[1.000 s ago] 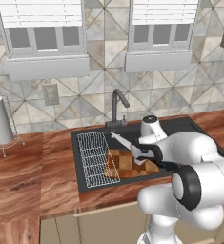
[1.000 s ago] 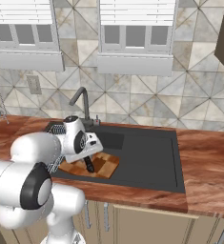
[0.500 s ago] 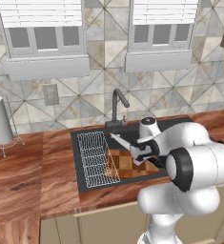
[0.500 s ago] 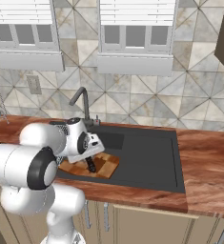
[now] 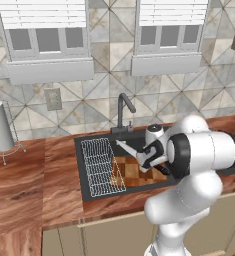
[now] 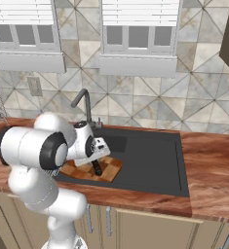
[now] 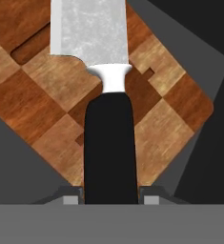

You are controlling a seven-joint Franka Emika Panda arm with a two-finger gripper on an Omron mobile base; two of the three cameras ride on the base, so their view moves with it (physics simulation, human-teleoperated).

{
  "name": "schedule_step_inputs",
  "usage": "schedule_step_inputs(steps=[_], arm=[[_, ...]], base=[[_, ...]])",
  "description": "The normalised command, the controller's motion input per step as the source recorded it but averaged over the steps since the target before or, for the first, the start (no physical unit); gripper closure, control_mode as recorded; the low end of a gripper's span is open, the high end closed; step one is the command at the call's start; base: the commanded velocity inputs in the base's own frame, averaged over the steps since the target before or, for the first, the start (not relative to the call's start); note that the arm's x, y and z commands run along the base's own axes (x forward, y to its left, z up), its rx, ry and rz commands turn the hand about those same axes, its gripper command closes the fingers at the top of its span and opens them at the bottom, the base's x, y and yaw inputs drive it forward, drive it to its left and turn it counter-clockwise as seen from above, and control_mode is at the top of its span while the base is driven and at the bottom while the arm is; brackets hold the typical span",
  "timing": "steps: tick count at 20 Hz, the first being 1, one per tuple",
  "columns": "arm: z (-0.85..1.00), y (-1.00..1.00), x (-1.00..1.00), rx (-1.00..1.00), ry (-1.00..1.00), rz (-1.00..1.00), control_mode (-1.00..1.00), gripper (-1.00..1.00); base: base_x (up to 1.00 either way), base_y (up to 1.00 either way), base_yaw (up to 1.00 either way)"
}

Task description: Move the cutting board and knife to the sink. Then move spray from the cabinet to the counter.

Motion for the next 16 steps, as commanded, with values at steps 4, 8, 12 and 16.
schedule_step_inputs(steps=[4, 8, 12, 16], arm=[[-0.33, -0.09, 0.25, 0.0, 0.0, 0.0, -1.0, 1.0], [-0.27, -0.03, 0.27, 0.0, 0.0, 0.0, -1.0, 1.0], [-0.12, 0.0, 0.13, 0.0, 0.0, 0.0, -1.0, 1.0], [-0.16, 0.0, 0.06, 0.0, 0.0, 0.0, -1.0, 1.0]], base=[[0.0, 0.0, 0.0], [0.0, 0.0, 0.0], [0.0, 0.0, 0.0], [0.0, 0.0, 0.0]])
